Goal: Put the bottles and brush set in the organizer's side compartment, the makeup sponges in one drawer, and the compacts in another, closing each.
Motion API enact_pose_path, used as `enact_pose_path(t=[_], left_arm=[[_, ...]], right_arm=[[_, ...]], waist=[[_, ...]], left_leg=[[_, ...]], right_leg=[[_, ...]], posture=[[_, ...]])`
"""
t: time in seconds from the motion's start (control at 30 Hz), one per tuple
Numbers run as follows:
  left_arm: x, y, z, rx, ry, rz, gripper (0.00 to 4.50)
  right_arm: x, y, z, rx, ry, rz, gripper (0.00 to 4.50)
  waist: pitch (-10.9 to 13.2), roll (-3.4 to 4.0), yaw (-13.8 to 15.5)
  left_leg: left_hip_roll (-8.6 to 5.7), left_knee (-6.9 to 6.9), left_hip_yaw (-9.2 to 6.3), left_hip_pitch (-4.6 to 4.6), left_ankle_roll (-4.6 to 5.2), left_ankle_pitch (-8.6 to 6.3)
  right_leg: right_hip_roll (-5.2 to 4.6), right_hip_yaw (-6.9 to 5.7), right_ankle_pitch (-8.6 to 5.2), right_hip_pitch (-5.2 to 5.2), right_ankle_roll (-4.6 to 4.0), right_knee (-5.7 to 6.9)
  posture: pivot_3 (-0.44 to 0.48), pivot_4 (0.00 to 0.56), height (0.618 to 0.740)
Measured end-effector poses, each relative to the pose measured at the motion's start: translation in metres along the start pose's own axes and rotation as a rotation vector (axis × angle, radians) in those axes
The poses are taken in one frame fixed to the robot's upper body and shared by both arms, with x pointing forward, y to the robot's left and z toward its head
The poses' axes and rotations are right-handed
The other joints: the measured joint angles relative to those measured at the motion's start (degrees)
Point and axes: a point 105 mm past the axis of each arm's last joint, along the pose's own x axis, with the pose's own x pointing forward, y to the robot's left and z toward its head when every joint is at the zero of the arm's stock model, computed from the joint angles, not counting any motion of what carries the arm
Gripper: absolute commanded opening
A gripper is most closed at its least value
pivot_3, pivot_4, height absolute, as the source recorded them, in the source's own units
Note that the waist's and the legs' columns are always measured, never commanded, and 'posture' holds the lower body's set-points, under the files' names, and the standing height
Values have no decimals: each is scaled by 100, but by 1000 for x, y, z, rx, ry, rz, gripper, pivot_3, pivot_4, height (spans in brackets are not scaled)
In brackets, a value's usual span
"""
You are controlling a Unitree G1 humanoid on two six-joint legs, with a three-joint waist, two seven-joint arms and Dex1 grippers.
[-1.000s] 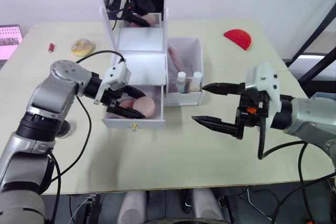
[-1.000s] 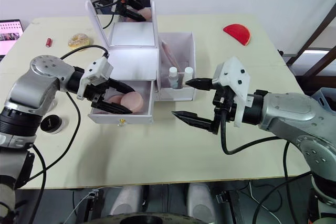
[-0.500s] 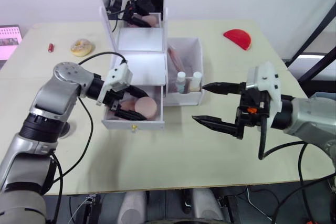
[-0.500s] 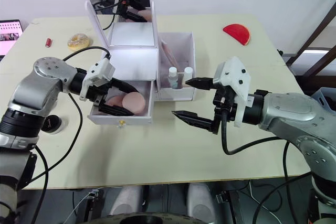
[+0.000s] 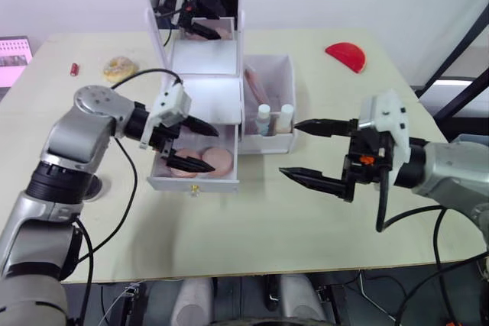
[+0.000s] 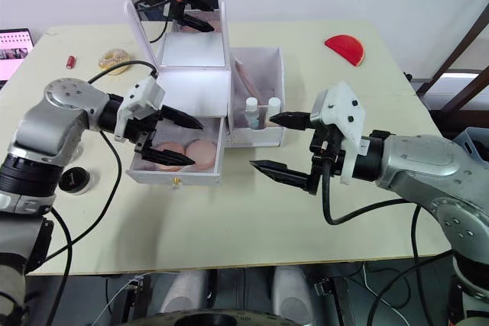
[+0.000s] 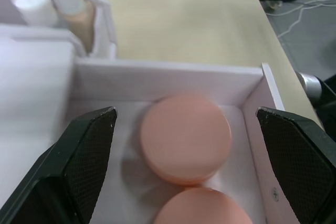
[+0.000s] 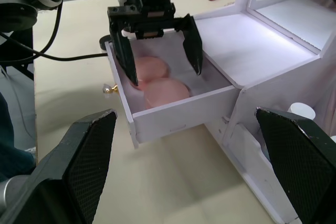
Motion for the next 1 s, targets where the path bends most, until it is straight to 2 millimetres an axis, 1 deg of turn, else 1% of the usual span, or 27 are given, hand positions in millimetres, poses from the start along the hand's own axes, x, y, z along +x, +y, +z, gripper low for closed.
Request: enact_pose_path(t=[0.07,0.17,0.3,0.37,0.4,0.47,0.5,0.57,0.6,0.63,0.77,0.87,0.93,1.0], left_arm=[[-3,0,2,-3,-8,15,4447],[-15,0,8,-13,-29,61,4447],[-52,-5,6,-85,-41,210,4447],[-68,-14,-4,-142,-28,274,3923],[-72,-17,-8,-167,-26,294,3592],[-77,-29,-14,-214,-30,307,2637],[-78,-35,-15,-228,-39,307,2040],[-77,-44,-16,-242,-42,301,1026],[-78,-55,-19,-260,-34,298,418],[-77,-62,-21,-280,-32,289,38],[-71,-80,-23,-308,-25,244,38],[-61,-95,-34,-322,31,188,38],[-53,-100,-42,-316,62,169,38],[-47,-100,-47,-289,92,171,38]], right_arm=[[0,-1,0,-1,0,-1,4500],[0,-3,-1,-2,3,-10,4500],[-4,-7,-4,9,15,-21,4500],[-8,-9,-7,15,30,-30,4500],[-10,-11,-8,18,37,-38,4500],[-12,-13,-7,20,35,-45,4500],[-12,-13,-8,23,35,-44,4500],[-13,-14,-8,27,36,-42,4500],[-14,-15,-9,30,38,-42,4500],[-15,-17,-10,37,44,-41,4500],[-16,-21,-12,42,51,-37,4500],[-15,-21,-9,31,45,-22,4500],[-13,-21,-5,13,40,-13,4500],[-11,-20,-1,1,31,0,4500]], waist=[[0,0,-1],[0,0,-22],[0,0,-78],[0,0,-132],[0,0,-130],[0,0,-129],[0,0,-117],[0,-1,-95],[0,-1,-112],[1,0,-120],[1,0,-109],[2,4,-120],[1,3,-120],[2,5,-108]], left_leg=[[0,0,0,0,0,0],[0,0,0,1,0,0],[1,-6,-2,6,0,0],[1,-7,-1,6,0,0],[1,-5,0,7,0,0],[1,-3,0,9,0,0],[1,-3,-1,9,-1,0],[1,0,-3,11,-1,0],[1,-1,-1,13,-1,0],[1,-2,1,15,-1,0],[1,-2,-1,18,-1,0],[1,-3,3,19,-1,0],[1,-3,2,19,-1,0],[1,-3,1,19,-1,0]], right_leg=[[0,0,0,0,0,0],[0,0,0,0,0,0],[1,1,-1,0,1,2],[0,2,-2,2,2,-1],[-1,2,-2,3,2,-1],[-1,2,-2,6,2,0],[-1,2,-4,6,6,-1],[-1,1,-6,8,7,0],[-1,2,-6,8,7,-2],[-2,4,-6,11,6,-3],[0,3,-6,10,6,0],[-1,6,-5,10,4,-2],[0,6,-6,10,4,-2],[0,6,-6,9,4,-2]], posture=[[0,150,739],[0,150,739],[0,150,739],[0,150,739],[0,150,739],[0,150,739],[0,150,739],[0,150,739],[0,150,739],[0,150,739],[0,150,739],[0,150,739],[0,150,739],[0,150,739]])
